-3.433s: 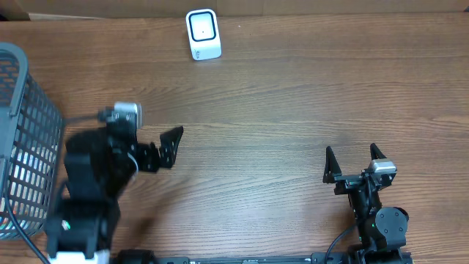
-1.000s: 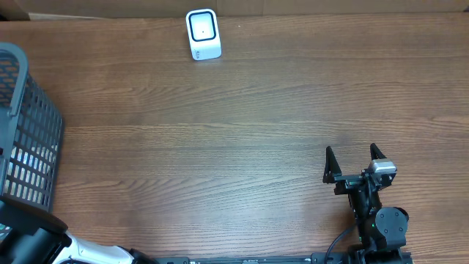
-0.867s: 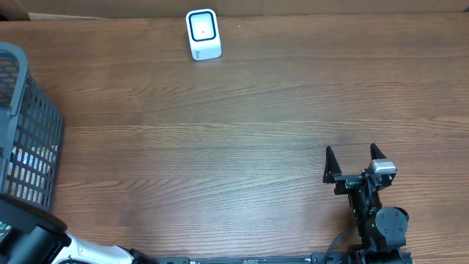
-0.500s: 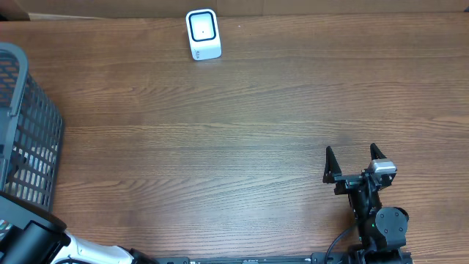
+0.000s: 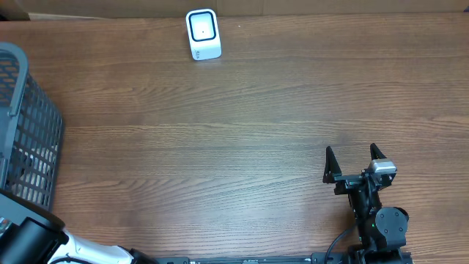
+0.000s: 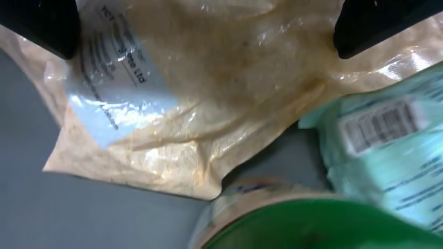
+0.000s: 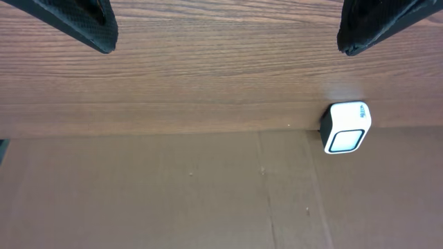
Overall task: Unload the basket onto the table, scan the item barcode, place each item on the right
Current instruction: 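Grasp the clear plastic bag in the basket with the left gripper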
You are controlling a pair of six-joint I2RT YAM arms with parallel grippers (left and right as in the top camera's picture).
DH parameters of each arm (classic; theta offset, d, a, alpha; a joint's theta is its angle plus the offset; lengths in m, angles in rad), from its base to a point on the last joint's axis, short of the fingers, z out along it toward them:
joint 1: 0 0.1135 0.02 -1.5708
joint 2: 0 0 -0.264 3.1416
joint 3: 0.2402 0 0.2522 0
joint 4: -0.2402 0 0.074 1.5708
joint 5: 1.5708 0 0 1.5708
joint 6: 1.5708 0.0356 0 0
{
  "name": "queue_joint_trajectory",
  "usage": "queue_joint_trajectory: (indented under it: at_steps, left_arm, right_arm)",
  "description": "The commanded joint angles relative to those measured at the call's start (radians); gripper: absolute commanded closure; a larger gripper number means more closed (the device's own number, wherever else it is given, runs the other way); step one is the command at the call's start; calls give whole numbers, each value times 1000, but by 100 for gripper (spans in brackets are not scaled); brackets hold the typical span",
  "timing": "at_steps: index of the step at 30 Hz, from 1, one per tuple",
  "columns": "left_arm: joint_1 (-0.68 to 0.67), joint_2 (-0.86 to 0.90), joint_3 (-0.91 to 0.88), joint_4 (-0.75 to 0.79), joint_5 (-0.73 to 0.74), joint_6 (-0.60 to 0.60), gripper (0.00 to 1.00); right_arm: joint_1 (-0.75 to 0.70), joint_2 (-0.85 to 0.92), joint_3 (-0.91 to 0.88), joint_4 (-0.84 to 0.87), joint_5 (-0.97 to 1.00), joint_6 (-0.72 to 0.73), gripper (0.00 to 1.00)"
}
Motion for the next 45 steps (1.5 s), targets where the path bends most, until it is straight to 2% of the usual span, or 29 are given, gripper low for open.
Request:
queue_joint_trajectory:
  at_steps: [1, 5, 7, 10, 12, 20, 33, 39, 40, 41, 42, 43, 45]
  left_arm:
    - [-21, 82, -15, -19, 1, 30, 6]
    - [-28, 105, -15, -16, 1, 30, 28]
    - [-29, 106, -15, -9, 1, 30, 33]
    - [-29, 106, -14, -6, 1, 30, 50]
    - [-29, 106, -14, -6, 8, 30, 66]
    - [-29, 105, 24, -38, 27, 30, 96]
    - [-30, 105, 424, -350, 28, 26, 96]
    - [-29, 112, 431, -399, 27, 100, 96]
    - [-29, 113, 417, -399, 27, 110, 87]
    - [-29, 113, 399, -396, 27, 113, 66]
    - [-29, 113, 382, -390, 27, 113, 41]
    - [-29, 113, 362, -381, 27, 113, 31]
    - [-29, 113, 327, -360, 27, 113, 1]
  right_arm:
    - [-3, -7, -10, 4, 9, -2, 0]
    - [-3, -7, -10, 4, 9, -2, 0]
    - [-3, -7, -10, 4, 9, -2, 0]
    - [-3, -7, -10, 4, 9, -2, 0]
    - [-3, -7, -10, 4, 9, -2, 0]
    - [-3, -7, -10, 4, 9, -2, 0]
    - [-3, -7, -10, 4, 9, -2, 0]
    - [-3, -7, -10, 4, 9, -2, 0]
    - [-3, -7, -10, 4, 9, -2, 0]
    - [-3, -7, -10, 4, 9, -2, 0]
    - [-3, -7, -10, 4, 9, -2, 0]
    - [-3, -7, -10, 4, 9, -2, 0]
    - [-3, -7, -10, 4, 9, -2, 0]
